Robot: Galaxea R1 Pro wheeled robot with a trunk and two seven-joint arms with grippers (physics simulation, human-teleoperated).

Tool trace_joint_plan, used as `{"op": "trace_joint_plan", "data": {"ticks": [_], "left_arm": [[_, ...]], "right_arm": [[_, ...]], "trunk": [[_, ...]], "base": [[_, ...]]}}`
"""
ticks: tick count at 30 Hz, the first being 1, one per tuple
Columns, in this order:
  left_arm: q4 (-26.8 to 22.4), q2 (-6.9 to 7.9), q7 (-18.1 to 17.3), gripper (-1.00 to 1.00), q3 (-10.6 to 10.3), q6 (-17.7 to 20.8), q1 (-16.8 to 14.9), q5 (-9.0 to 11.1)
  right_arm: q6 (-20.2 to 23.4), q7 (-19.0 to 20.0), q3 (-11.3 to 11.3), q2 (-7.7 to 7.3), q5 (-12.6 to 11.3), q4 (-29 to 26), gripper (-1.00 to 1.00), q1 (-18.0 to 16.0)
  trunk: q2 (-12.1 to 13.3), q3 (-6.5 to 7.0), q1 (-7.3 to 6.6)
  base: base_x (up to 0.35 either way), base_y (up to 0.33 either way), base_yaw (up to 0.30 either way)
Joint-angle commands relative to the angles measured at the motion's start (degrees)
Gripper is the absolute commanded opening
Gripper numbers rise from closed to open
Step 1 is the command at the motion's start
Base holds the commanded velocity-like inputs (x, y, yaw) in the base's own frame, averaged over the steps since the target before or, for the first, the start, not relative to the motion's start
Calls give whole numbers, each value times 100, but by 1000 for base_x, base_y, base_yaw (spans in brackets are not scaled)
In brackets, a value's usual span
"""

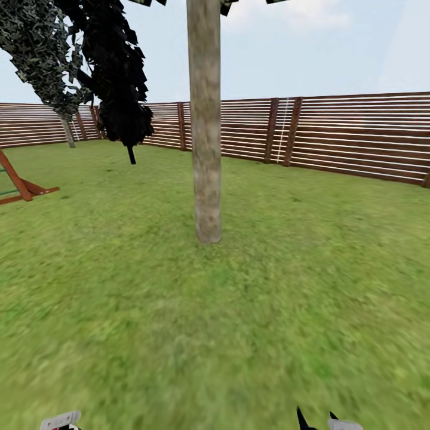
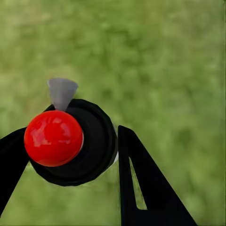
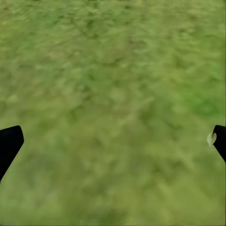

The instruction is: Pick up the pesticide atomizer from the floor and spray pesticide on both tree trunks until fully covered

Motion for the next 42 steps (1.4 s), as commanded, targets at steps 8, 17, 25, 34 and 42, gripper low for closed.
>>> {"op": "trace_joint_plan", "data": {"ticks": [8,17,25,34,42], "left_arm": [[0,0,-2,-100,2,0,0,2],[5,0,-2,-100,2,2,0,2],[17,0,-2,-100,2,2,0,2],[17,0,-2,-100,1,-5,0,2],[24,-11,-2,-100,-7,-5,0,2]], "right_arm": [[0,0,0,0,0,0,100,0],[0,0,0,0,0,1,100,0],[0,0,0,0,0,0,100,0],[0,0,0,0,0,0,100,0],[-8,-12,-20,-10,-6,-8,100,0]], "trunk": [[0,0,0],[0,0,0],[0,0,0],[0,0,0],[0,0,0]], "base": [[338,0,0],[338,0,0],[338,34,0],[336,23,0],[130,0,0]]}}
